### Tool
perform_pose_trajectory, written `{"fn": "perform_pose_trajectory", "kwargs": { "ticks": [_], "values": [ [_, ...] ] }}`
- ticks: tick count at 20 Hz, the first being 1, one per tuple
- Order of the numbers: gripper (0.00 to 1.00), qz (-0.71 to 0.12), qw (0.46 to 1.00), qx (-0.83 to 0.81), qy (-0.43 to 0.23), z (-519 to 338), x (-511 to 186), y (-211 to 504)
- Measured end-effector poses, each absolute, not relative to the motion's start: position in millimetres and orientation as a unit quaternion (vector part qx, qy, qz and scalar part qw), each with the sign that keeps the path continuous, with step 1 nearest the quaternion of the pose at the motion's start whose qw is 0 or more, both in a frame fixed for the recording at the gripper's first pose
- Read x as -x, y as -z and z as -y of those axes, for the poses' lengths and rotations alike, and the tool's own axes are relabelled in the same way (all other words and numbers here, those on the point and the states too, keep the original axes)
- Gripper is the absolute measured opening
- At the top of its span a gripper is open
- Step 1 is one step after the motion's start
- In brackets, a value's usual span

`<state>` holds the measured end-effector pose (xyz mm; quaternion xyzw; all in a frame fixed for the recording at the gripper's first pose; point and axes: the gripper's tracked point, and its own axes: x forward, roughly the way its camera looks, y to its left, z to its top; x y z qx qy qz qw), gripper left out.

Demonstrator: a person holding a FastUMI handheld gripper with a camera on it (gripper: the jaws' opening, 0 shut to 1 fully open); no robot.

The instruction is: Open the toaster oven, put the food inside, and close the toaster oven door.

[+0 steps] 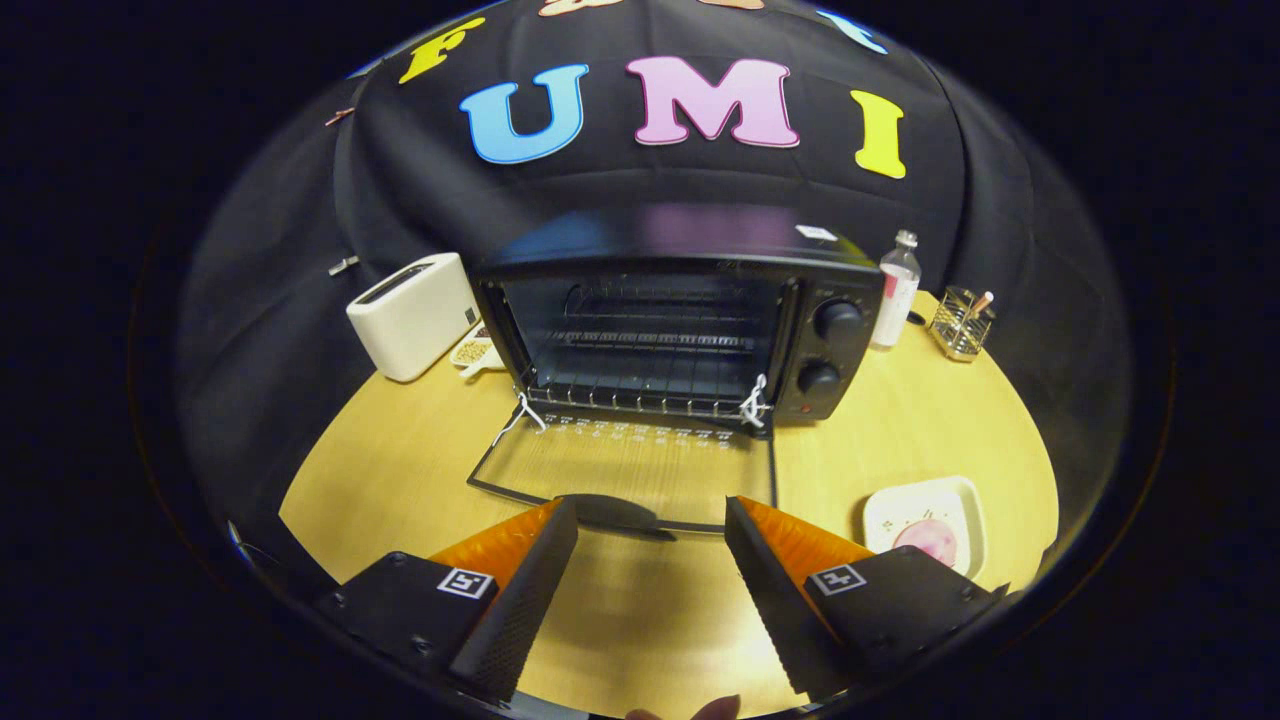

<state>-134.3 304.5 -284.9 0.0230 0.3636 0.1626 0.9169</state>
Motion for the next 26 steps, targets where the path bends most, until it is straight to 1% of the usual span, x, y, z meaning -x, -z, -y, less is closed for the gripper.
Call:
{"fn": "perform_pose_trajectory", "kwargs": {
  "ticks": [4,8,14,17,19,21,24,25,26],
  "values": [
    [0.98,-0.357,0.921,-0.018,-0.155,-228,126,260],
    [0.99,-0.374,0.918,-0.029,-0.128,-139,112,260],
    [1.00,-0.444,0.884,-0.048,-0.135,-53,99,303],
    [0.99,-0.505,0.850,-0.065,-0.136,-28,100,345],
    [0.97,-0.545,0.824,-0.067,-0.142,-20,105,375],
    [0.85,-0.580,0.801,-0.057,-0.137,-8,110,402],
    [0.74,-0.617,0.773,-0.053,-0.139,-10,117,428],
    [0.74,-0.623,0.768,-0.045,-0.138,-11,117,433],
    [0.70,-0.627,0.766,-0.040,-0.135,-11,114,432]
  ]
}}
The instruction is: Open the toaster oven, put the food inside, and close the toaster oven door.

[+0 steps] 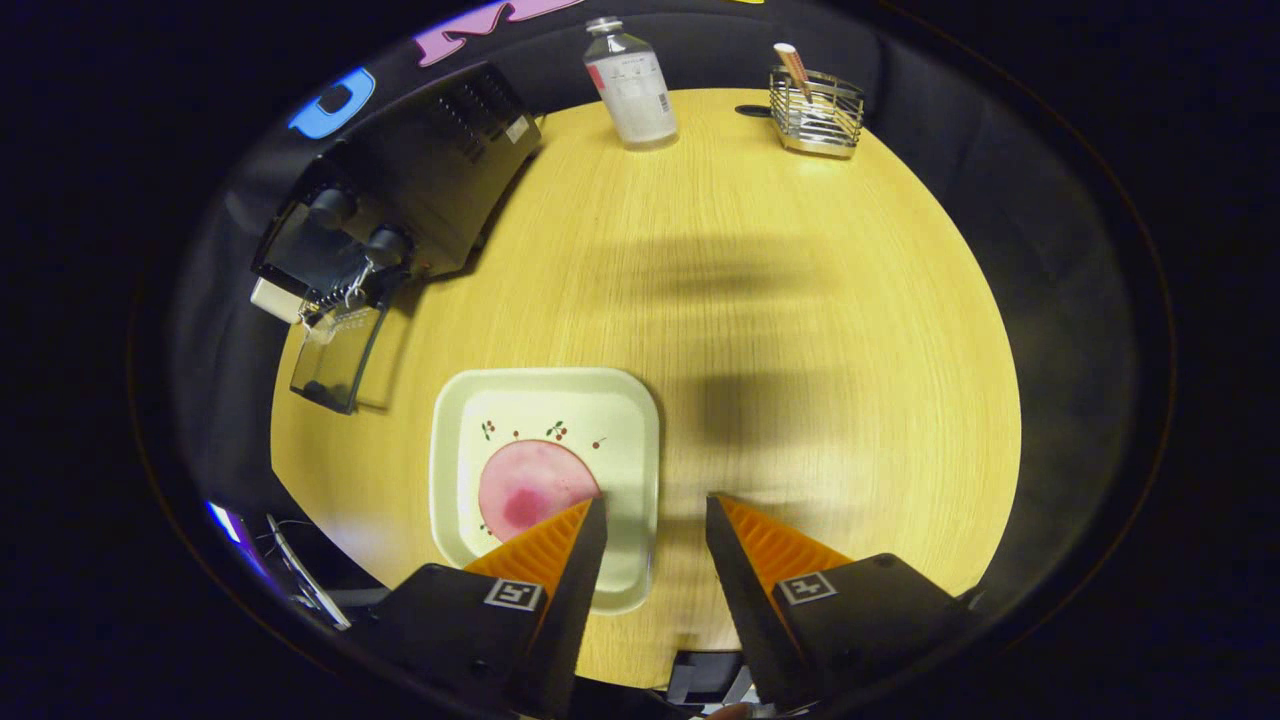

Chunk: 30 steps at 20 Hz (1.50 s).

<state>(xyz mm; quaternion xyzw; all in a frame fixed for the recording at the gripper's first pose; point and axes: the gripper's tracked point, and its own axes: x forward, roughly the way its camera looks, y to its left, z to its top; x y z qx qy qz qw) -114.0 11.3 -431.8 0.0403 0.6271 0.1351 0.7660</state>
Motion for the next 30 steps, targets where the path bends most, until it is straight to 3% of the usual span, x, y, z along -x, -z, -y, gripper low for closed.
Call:
{"fn": "perform_pose_trajectory", "kwargs": {
  "ticks": [1,2,3,6,12,18,30],
  "values": [
    [0.67,-0.632,0.762,-0.039,-0.134,-14,114,436],
    [0.56,-0.638,0.759,-0.022,-0.125,-9,114,437],
    [0.51,-0.642,0.757,-0.001,-0.120,-1,112,435],
    [0.16,-0.644,0.753,-0.028,-0.132,-12,112,442],
    [0.06,-0.645,0.737,-0.135,-0.152,-11,111,437],
    [0.05,-0.618,0.718,-0.288,-0.141,-12,111,435],
    [0.05,-0.577,0.723,-0.348,-0.151,-69,134,361]
  ]
}}
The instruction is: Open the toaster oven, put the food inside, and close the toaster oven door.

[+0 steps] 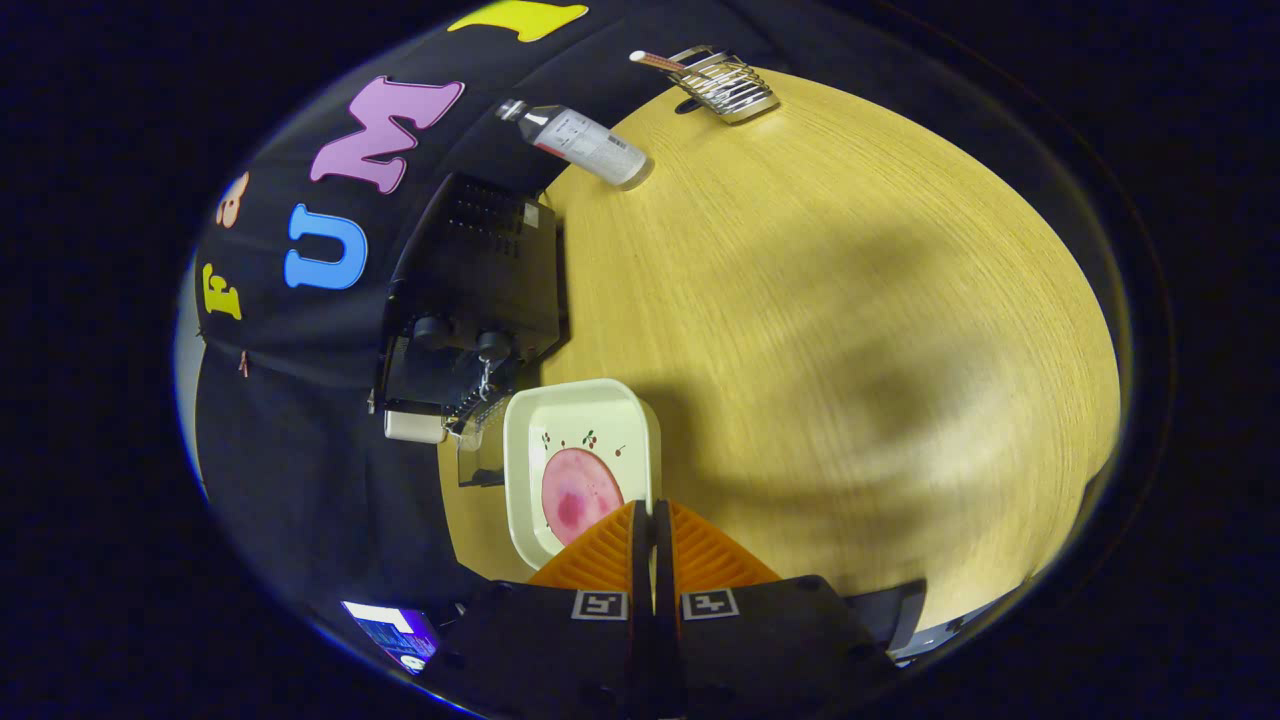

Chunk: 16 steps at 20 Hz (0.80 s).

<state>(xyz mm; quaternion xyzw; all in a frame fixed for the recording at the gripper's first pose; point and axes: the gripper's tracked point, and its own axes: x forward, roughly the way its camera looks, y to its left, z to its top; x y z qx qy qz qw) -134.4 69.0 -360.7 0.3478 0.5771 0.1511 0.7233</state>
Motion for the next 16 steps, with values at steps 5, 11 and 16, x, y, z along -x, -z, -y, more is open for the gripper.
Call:
{"fn": "perform_pose_trajectory", "kwargs": {
  "ticks": [5,11,16],
  "values": [
    [0.05,-0.572,0.717,-0.359,-0.171,-143,158,322],
    [0.05,-0.558,0.723,-0.370,-0.170,-235,161,302],
    [0.05,-0.546,0.736,-0.375,-0.141,-279,149,305]
  ]
}}
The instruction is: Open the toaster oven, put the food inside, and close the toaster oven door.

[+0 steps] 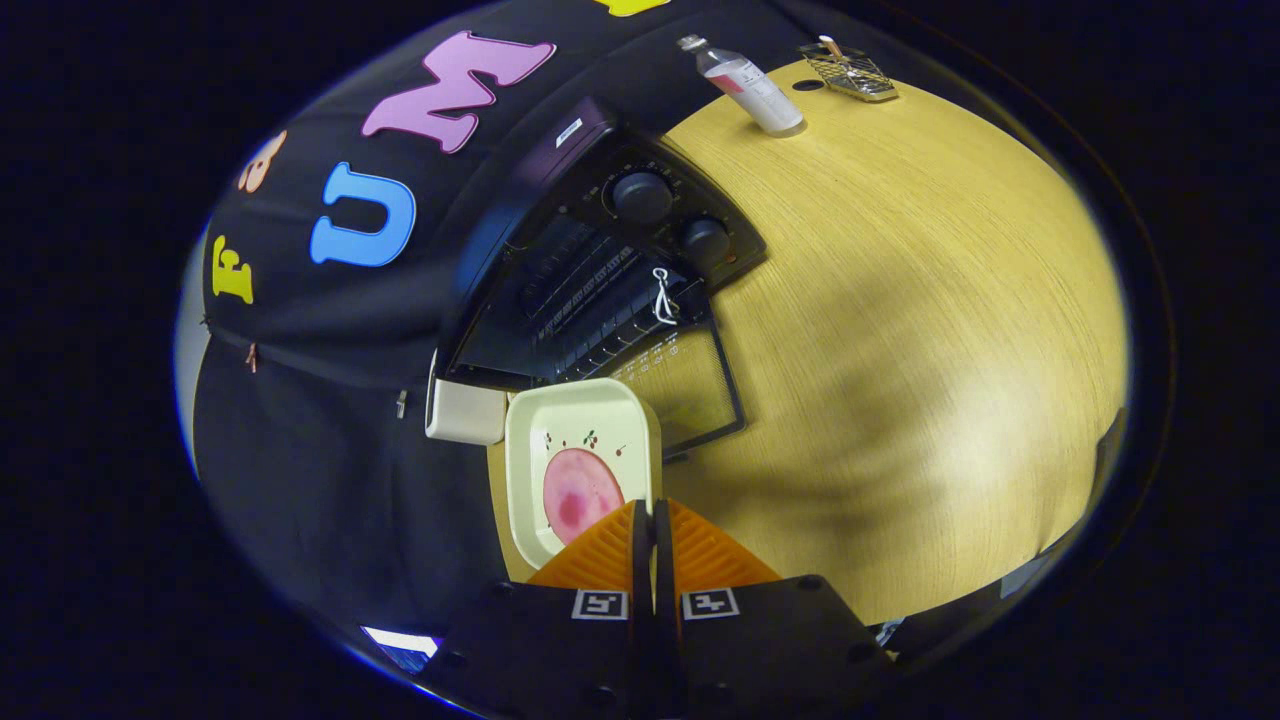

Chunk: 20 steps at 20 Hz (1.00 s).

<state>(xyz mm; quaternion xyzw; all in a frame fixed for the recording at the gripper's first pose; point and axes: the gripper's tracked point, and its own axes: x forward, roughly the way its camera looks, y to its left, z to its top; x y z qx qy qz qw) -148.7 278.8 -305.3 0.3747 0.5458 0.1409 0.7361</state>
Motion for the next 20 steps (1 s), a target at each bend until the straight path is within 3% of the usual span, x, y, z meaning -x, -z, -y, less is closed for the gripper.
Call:
{"fn": "perform_pose_trajectory", "kwargs": {
  "ticks": [6,20],
  "values": [
    [0.05,-0.526,0.752,-0.381,-0.116,-314,128,300],
    [0.05,-0.493,0.742,-0.452,0.034,-356,59,336]
  ]
}}
